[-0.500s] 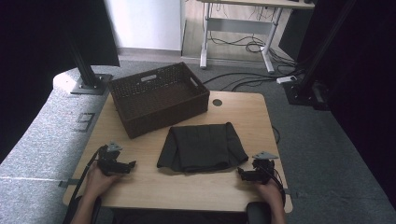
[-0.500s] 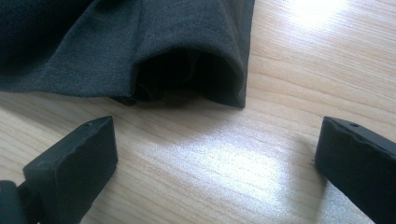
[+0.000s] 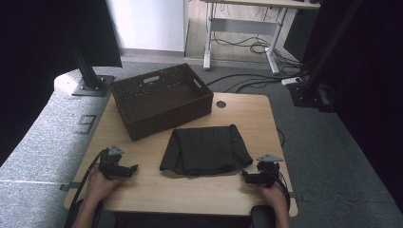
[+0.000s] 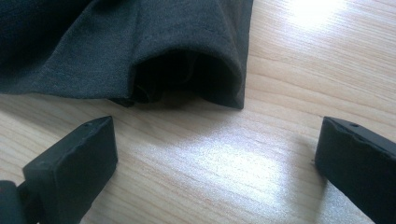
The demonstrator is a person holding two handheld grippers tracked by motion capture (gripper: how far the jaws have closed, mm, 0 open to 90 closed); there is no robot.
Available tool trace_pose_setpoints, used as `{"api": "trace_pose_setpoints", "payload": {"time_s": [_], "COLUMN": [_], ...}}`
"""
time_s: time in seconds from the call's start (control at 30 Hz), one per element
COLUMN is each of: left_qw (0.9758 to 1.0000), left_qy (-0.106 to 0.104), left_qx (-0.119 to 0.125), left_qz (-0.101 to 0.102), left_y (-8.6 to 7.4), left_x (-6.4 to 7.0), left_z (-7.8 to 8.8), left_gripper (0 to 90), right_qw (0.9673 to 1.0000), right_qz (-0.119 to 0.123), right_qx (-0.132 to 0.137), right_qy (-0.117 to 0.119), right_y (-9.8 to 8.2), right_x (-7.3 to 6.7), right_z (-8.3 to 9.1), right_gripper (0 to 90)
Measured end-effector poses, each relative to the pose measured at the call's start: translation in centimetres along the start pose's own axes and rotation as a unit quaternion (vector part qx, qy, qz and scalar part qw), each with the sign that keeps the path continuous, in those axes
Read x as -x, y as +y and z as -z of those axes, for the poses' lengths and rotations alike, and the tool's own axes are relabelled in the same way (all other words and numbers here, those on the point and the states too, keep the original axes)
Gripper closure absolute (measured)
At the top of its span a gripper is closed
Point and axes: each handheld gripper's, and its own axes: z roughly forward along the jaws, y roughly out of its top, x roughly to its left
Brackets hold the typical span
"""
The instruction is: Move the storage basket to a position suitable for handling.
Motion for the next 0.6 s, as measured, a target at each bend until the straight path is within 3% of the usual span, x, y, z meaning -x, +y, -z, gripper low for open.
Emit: {"api": "trace_pose_setpoints", "payload": {"time_s": [0.27,0.47,0.6], "left_qw": [1.0000,0.9998,0.9995], "left_qy": [-0.001,-0.001,-0.019], "left_qx": [-0.004,-0.019,-0.022], "left_qz": [0.000,0.001,-0.006], "left_y": [0.1,0.6,1.2], "left_x": [0.1,0.5,1.1], "left_z": [0.0,0.1,-0.1], "left_gripper": [0.0,4.5,6.4], "right_qw": [1.0000,0.9998,0.9994], "right_qz": [-0.001,0.001,0.008], "right_qx": [0.000,-0.019,-0.032], "right_qy": [0.000,0.002,0.012], "right_y": [0.0,0.4,0.8], "right_x": [0.0,-0.2,-0.3], "right_z": [0.0,0.0,0.1], "right_gripper": [0.0,0.0,0.0]}}
